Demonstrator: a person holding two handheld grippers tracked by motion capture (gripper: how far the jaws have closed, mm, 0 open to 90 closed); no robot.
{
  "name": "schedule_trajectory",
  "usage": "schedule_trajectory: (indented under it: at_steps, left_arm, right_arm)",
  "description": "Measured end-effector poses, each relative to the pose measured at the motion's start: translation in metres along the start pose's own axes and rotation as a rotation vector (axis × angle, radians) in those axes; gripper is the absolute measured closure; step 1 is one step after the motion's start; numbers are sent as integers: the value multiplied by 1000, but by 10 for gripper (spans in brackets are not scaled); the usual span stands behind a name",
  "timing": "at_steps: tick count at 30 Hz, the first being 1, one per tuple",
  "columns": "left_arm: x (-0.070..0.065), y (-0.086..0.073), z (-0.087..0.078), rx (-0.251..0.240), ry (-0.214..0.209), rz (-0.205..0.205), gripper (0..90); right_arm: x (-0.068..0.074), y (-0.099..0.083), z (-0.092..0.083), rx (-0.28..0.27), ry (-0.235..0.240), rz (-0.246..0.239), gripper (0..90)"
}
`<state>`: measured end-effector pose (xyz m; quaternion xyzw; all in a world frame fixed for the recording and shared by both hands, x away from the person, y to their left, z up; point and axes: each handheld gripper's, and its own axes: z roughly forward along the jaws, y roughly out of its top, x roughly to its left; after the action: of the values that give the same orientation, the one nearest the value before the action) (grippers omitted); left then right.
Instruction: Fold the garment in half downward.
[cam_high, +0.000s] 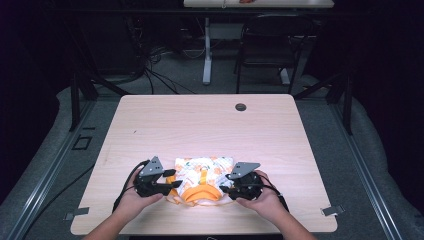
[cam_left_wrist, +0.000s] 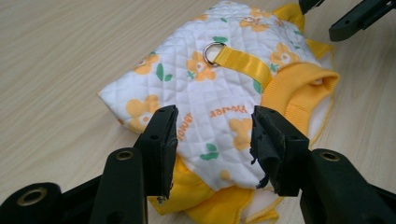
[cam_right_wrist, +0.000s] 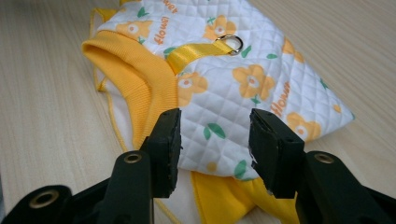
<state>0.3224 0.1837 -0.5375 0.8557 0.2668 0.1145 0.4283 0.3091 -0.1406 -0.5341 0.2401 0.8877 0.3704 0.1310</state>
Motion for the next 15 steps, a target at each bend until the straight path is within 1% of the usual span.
schedule_trajectory:
  at_steps: [3, 4, 7, 8, 10, 12, 14, 15]
  left_arm:
    - [3, -3, -3, 0, 13, -18, 510]
    - [3, -4, -4, -4, 15, -30, 510]
    - [6, -9, -7, -7, 31, -49, 510]
    - [7, -11, -8, -6, 38, -51, 510]
    - [8, -14, -11, -19, 55, -71, 510]
    - [10, -18, -14, -41, 60, -93, 510]
    - [12, -20, -17, -44, 73, -103, 510]
    - [13, -21, -19, -48, 77, -109, 510]
  right_arm:
    - [-2, 0, -5, -10, -8, 27, 535]
    - [-3, -1, -7, -13, -14, 29, 535]
    - [-4, -4, -12, -25, -34, 46, 528]
    - [-5, -6, -15, -34, -42, 65, 527]
    - [-6, -6, -17, -30, -44, 67, 527]
    - [-7, -8, -20, -43, -58, 81, 527]
    - [-8, -10, -24, -55, -70, 88, 527]
    - [-9, -12, -26, -64, -68, 102, 527]
